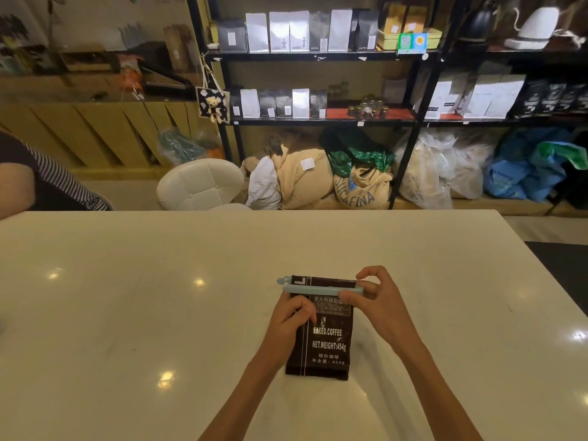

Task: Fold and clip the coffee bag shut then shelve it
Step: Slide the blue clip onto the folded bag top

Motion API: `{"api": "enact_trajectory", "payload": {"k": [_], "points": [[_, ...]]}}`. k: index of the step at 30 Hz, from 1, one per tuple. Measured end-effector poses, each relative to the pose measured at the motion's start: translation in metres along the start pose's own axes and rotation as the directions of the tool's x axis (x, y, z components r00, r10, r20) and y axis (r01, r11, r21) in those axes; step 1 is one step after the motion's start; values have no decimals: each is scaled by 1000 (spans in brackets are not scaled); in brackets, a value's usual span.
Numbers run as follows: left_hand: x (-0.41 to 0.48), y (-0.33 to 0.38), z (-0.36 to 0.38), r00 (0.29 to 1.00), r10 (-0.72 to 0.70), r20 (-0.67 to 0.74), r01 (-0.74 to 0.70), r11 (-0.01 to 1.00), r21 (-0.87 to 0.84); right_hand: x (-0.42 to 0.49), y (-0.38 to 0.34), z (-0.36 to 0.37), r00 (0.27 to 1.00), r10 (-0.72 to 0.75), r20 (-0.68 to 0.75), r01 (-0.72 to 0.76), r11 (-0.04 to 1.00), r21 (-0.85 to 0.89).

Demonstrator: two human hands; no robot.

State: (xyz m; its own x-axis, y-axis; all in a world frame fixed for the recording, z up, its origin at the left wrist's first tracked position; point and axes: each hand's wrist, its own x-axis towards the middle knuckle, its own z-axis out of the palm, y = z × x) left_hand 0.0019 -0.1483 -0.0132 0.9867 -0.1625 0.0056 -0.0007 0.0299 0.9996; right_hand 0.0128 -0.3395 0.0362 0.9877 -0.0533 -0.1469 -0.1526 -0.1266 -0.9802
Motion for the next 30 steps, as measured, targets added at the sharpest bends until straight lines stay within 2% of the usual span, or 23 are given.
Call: {"api": "enact_trajectory", "payload": {"k": [4, 7, 8, 10, 12, 16, 20, 30], "points": [[2, -3, -3, 999, -5, 36, 4, 1000, 31, 5, 4, 2, 1000, -12, 11, 13, 997, -82], [5, 1, -9, 998, -17, 64, 15, 999, 39, 9, 9, 2, 1000, -14, -2, 14, 997, -78], [5, 2, -12, 999, -10, 35, 9, 1000, 23, 11, 10, 2, 1000, -5, -13, 4, 998, -65], [6, -1, -16, 994, -7, -110, 6, 1000, -13, 14, 13, 1, 999, 19, -29, -20, 999, -38], [7, -1, -16, 970, -56, -237, 43, 997, -60, 18, 16, 1, 999, 24, -28, -25, 999, -27], [18, 8, -10, 966, -133, -223, 109, 987, -114, 22, 16, 5, 1000, 9, -2, -9, 999, -36], [24, 10, -5, 937, -128, -324, 86, 986, -140, 22, 15, 7, 1000, 2, -14, -1, 1000, 6], [24, 13, 1, 889, -179, -421, 111, 977, -182, 26, 21, 8, 1000, 4, -29, -5, 1000, -9]]}}
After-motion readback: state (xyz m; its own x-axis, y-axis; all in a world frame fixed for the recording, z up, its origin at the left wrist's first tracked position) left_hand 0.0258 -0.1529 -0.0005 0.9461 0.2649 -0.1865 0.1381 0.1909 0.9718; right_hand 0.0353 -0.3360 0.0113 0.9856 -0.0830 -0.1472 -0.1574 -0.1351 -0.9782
